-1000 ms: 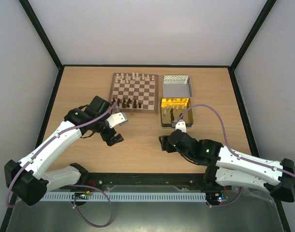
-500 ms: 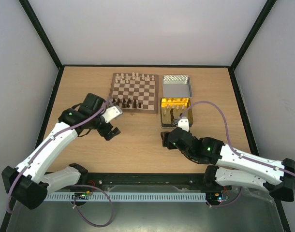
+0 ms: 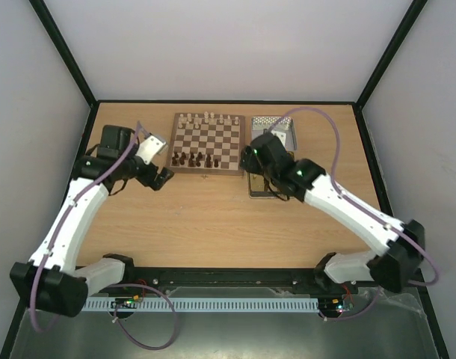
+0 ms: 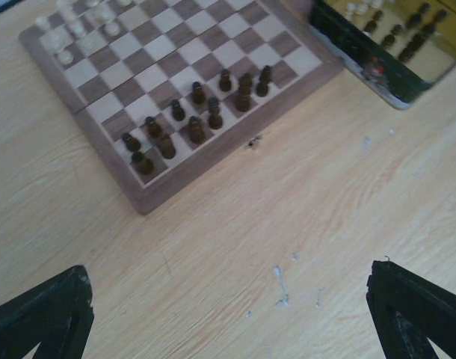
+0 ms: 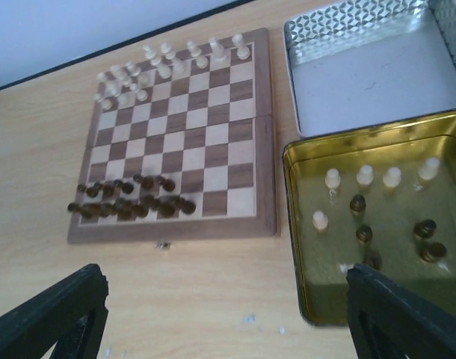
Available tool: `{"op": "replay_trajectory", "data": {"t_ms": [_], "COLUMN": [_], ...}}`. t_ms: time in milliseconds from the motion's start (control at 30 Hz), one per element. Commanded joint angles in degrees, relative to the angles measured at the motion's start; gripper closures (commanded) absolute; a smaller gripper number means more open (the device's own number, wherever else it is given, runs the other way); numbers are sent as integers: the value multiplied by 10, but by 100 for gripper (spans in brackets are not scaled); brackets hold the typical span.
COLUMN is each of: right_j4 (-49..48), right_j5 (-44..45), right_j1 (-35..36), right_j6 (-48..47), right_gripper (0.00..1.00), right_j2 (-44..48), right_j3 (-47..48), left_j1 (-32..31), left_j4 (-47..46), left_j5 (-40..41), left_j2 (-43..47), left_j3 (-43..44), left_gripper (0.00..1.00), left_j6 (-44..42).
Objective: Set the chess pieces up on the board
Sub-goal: Move the storage box to the corner of the board.
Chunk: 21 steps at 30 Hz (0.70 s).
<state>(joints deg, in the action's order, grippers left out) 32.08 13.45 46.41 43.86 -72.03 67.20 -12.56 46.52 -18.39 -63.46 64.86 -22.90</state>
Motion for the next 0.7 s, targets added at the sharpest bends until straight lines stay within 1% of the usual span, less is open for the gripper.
{"op": "replay_trajectory", "data": {"t_ms": [0, 133, 200, 267, 333, 433, 500, 667], "right_j4": [-49, -38, -14, 29, 49, 74, 86, 90], "right_j5": [-108, -149, -155, -117, -96, -113, -130, -162], "right_j1": [-78, -140, -163, -178, -195, -231, -261, -321], "right_j6": [-19, -39, -56, -69, -72, -72, -65, -54], "right_gripper": [16, 21, 27, 34, 39, 53, 63, 79], "right_j2": [-86, -201, -263, -318, -368, -437, -480, -560], "right_j3": [66, 168, 236, 319, 382, 454, 488, 519], "left_j1": [77, 104, 109, 112, 114, 115, 115, 117], "left_j4": [-24, -27, -32, -35, -39, -41, -42, -41], "left_j5": [-122, -170, -182, -193, -193, -192, -195, -201], "left_j2": [-53, -90, -93, -88, -81, -74, -69, -61], "left_j3": [24, 26, 21, 17, 14, 10, 8, 11], "left_gripper": [1, 1, 1, 1, 1, 1, 1, 1], "left_j6": [8, 6, 12, 14, 17, 17, 16, 17]}}
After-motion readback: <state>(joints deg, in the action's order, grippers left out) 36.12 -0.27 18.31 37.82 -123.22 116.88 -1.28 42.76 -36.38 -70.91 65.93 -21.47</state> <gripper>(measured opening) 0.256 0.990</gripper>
